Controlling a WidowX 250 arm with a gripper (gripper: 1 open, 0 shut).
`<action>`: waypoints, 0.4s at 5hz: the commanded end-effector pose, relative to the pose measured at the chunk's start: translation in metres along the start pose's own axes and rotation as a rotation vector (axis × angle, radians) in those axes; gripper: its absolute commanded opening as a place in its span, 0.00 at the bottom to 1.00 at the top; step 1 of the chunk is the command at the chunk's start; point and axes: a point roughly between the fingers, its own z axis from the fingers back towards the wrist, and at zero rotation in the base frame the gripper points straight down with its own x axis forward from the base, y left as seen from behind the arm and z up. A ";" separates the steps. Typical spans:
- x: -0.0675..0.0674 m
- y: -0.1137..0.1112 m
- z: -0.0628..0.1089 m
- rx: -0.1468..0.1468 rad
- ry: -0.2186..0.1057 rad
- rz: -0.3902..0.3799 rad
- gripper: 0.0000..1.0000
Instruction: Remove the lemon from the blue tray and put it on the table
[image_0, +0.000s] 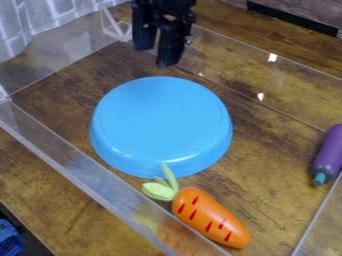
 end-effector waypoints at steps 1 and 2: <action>0.002 0.007 -0.008 0.025 -0.038 0.068 1.00; 0.008 0.008 -0.020 0.041 -0.054 0.021 1.00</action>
